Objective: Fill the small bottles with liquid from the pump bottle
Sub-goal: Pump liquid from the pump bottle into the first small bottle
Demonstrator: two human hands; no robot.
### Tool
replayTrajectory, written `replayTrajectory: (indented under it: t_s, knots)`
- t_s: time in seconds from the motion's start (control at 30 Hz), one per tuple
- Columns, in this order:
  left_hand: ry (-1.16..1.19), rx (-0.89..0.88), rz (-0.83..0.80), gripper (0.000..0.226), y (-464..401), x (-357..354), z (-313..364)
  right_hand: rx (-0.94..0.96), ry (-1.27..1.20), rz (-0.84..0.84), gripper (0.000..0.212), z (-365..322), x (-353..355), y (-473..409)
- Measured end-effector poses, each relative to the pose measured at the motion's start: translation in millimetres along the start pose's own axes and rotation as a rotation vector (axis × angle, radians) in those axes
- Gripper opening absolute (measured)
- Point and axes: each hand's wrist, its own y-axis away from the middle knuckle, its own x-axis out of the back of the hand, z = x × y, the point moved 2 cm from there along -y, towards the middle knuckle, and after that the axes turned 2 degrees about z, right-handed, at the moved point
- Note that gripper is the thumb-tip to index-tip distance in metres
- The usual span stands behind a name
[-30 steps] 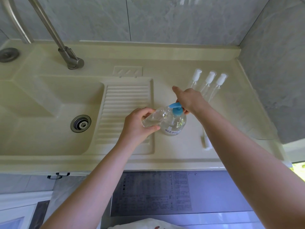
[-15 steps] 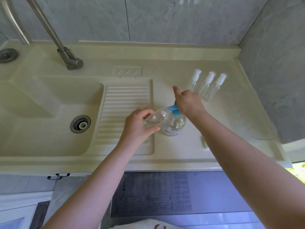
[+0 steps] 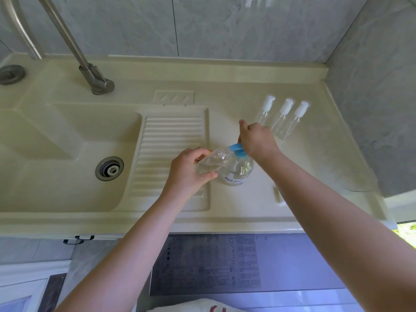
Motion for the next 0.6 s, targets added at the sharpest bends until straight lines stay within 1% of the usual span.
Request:
replayTrajectory:
  t_s: [0.03,0.07,0.1,0.13,0.17,0.2,0.27,0.3,0.37,0.4,0.43,0.47,0.5,0.53,0.6]
  knots:
    - [-0.002,-0.001,0.000,0.042,0.0,-0.1,-0.3,0.027,-0.005,0.001,0.042,-1.2,1.3,-1.1]
    - [-0.003,-0.002,-0.001,0.041,0.4,-0.1,0.0,0.002,-0.050,-0.005,0.048,-2.4,2.5,-0.6]
    - [-0.003,-0.001,-0.001,0.041,1.0,-0.2,0.2,0.037,-0.046,-0.021,0.049,-0.9,2.3,-0.6]
    - [-0.004,-0.002,0.001,0.041,0.8,-0.2,0.4,0.066,-0.037,-0.021,0.045,-1.1,3.9,0.2]
    - [-0.005,-0.003,0.003,0.041,1.1,-0.4,0.3,0.096,0.008,-0.032,0.049,-3.4,6.8,0.7]
    - [-0.005,-0.004,0.004,0.040,1.1,-0.7,0.3,0.077,0.011,-0.077,0.058,-4.0,8.4,-0.8]
    - [0.000,-0.008,0.006,0.040,1.4,-0.8,-0.2,0.062,0.038,-0.079,0.064,-6.2,8.1,-3.6]
    - [0.003,-0.011,0.006,0.040,1.5,-0.8,-0.8,0.077,0.065,-0.061,0.062,-6.3,9.5,-2.3]
    - [0.010,-0.013,0.010,0.039,1.8,-1.3,-3.0,0.095,0.091,-0.095,0.056,-4.8,9.3,0.5]
    - [0.014,-0.012,0.012,0.038,1.8,-1.9,-3.8,0.104,0.105,-0.101,0.050,-3.9,9.0,1.8]
    - [0.018,-0.010,0.014,0.037,1.9,-2.6,-4.2,0.104,0.075,-0.064,0.040,-1.6,5.9,1.7]
    - [0.020,-0.009,0.017,0.037,1.4,-3.2,-4.5,0.045,0.014,-0.057,0.030,-2.2,4.0,3.4]
    - [0.019,-0.009,0.021,0.037,0.4,-3.6,-4.6,0.029,-0.014,-0.036,0.028,-2.3,2.5,2.5]
    - [0.017,-0.008,0.020,0.038,0.3,-4.5,-4.5,-0.016,-0.025,-0.019,0.030,-0.2,0.7,2.6]
    - [0.013,-0.006,0.016,0.038,-0.3,-5.6,-4.2,-0.022,-0.043,-0.020,0.036,-0.4,1.8,0.3]
